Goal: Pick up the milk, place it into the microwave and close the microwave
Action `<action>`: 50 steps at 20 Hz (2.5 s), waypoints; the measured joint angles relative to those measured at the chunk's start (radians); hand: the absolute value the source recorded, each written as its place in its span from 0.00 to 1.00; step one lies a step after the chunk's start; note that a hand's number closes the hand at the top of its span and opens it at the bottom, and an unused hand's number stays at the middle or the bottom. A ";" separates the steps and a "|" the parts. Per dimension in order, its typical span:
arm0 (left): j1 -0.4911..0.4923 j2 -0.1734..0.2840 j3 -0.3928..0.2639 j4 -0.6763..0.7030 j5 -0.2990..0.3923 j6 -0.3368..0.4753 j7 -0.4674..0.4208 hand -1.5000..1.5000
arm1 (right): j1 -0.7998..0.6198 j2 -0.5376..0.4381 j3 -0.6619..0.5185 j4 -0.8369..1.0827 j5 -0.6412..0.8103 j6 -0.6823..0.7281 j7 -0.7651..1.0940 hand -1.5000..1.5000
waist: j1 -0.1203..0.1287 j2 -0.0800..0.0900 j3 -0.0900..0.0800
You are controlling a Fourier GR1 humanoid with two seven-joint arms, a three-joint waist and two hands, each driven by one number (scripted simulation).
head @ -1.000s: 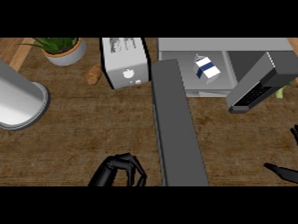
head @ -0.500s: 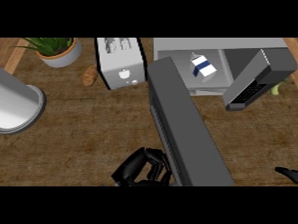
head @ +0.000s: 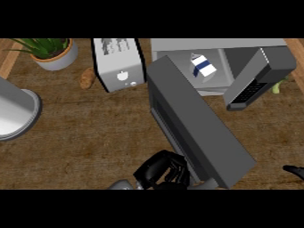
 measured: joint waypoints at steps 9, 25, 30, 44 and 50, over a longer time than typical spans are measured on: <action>-0.119 0.009 -0.111 0.033 0.192 0.175 -0.031 0.00 | -0.022 0.018 0.061 -0.125 -0.034 0.028 0.043 0.00 | -0.058 0.009 -0.003; -0.419 -0.005 -0.105 0.092 0.389 0.373 -0.062 1.00 | -0.086 -0.001 0.145 -0.287 -0.105 0.084 0.173 0.00 | -0.188 0.033 -0.003; -0.515 -0.010 -0.075 0.135 0.435 0.401 -0.065 1.00 | -0.120 -0.007 0.159 -0.330 -0.126 0.090 0.202 0.00 | -0.226 0.046 -0.001; -0.719 0.005 0.003 0.273 0.536 0.451 -0.068 1.00 | -0.204 -0.029 0.189 -0.419 -0.211 0.154 0.291 0.00 | -0.311 0.081 0.005; -0.768 0.001 0.017 0.302 0.568 0.467 -0.076 1.00 | -0.243 -0.039 0.209 -0.458 -0.249 0.194 0.336 0.00 | -0.331 0.092 0.008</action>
